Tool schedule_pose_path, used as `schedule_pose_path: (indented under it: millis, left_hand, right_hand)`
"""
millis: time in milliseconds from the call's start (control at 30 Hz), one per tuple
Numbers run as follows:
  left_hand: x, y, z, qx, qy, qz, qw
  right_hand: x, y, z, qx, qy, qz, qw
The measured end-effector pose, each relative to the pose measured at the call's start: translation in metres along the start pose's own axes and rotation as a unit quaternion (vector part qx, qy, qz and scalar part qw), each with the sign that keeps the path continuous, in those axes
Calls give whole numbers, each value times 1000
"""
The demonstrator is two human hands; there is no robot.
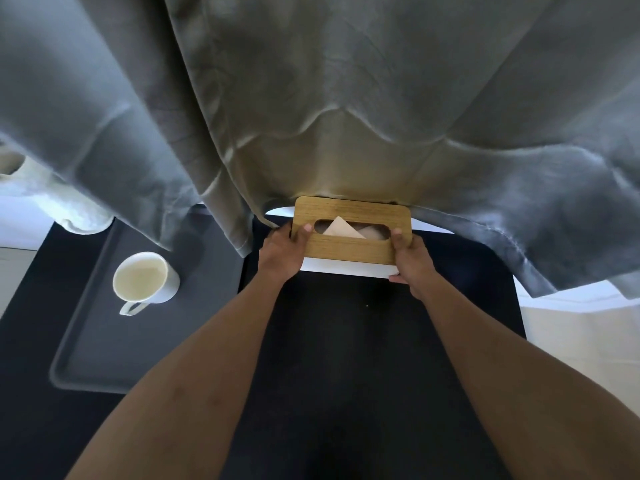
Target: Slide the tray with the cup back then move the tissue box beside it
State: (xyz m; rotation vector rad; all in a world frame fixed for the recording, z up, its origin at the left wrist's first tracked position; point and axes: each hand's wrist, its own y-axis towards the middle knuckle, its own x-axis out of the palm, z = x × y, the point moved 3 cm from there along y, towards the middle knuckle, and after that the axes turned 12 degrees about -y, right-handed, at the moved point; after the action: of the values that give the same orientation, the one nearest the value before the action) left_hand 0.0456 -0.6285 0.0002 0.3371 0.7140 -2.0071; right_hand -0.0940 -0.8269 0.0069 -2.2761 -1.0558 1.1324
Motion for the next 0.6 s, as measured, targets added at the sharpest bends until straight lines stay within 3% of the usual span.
schedule_pose_path:
  millis: [167,467,600]
  left_hand:
    - [-4,-17,-8,5,-37,9,999]
    - [-27,-48,5,-17,68,48,996]
    - [-37,-72,16,-14,60,72,996]
  right_hand:
    - [-3,-7,6,8,-2,15,1000]
    - [-3,-37,4,-17,-28,44,999]
    - [-5,-58,5,-39,-45,56,997]
